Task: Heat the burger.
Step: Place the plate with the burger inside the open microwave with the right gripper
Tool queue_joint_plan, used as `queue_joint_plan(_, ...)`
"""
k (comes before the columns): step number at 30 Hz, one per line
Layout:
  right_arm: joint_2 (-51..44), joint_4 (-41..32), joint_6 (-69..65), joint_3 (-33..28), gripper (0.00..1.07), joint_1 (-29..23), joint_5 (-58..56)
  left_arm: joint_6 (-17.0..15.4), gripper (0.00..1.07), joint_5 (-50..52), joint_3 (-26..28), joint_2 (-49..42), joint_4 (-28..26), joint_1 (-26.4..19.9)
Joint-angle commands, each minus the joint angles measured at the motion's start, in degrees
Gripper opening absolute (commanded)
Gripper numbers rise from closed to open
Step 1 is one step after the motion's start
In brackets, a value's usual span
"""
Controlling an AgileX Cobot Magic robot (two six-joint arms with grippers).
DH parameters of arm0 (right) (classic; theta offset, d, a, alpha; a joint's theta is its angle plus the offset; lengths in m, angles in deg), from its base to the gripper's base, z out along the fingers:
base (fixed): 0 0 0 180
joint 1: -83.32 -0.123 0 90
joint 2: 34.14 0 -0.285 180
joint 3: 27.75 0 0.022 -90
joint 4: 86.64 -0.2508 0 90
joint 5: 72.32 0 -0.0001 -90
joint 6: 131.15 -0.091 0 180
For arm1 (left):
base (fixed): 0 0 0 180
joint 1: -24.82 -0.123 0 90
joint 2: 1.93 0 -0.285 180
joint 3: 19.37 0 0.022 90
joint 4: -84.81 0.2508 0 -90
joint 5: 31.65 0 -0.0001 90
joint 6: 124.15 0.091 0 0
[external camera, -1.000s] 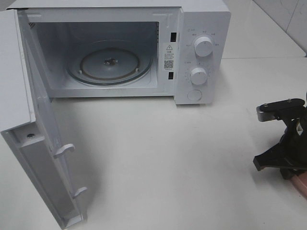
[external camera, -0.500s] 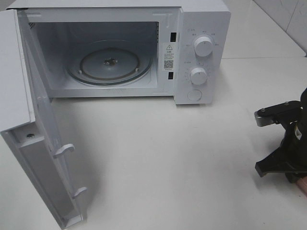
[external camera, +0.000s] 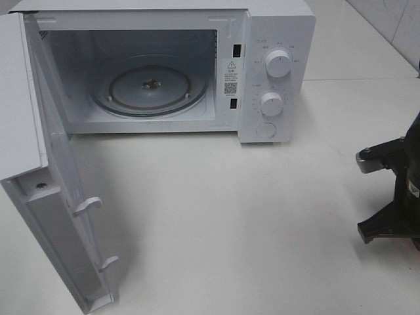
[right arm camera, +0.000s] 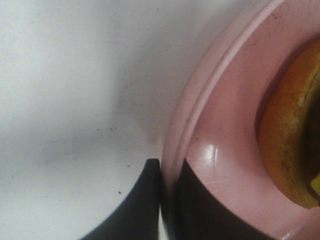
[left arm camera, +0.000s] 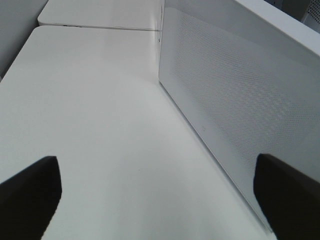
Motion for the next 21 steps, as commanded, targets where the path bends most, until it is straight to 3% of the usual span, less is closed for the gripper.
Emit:
queue_joint_plan(1,-2.29,2.69,-0.86,-0.29,0.0,-0.17,-4.87,0.0,1.0,0.29,-0.06,-1.15,-0.52,-0.06)
queue_joint_plan(10,-6.42,2.69,-0.4,-0.29,0.0,-0.8,-9.05,0.0,1.0,0.29,-0.06,-1.15,-0.52,-0.06)
queue_joint_plan(21,-10.49,2.52,-0.4,-0.34,0.0,-8.59,-14.67,0.0,1.0,0.29,-0.06,-1.15,-0.52,-0.06)
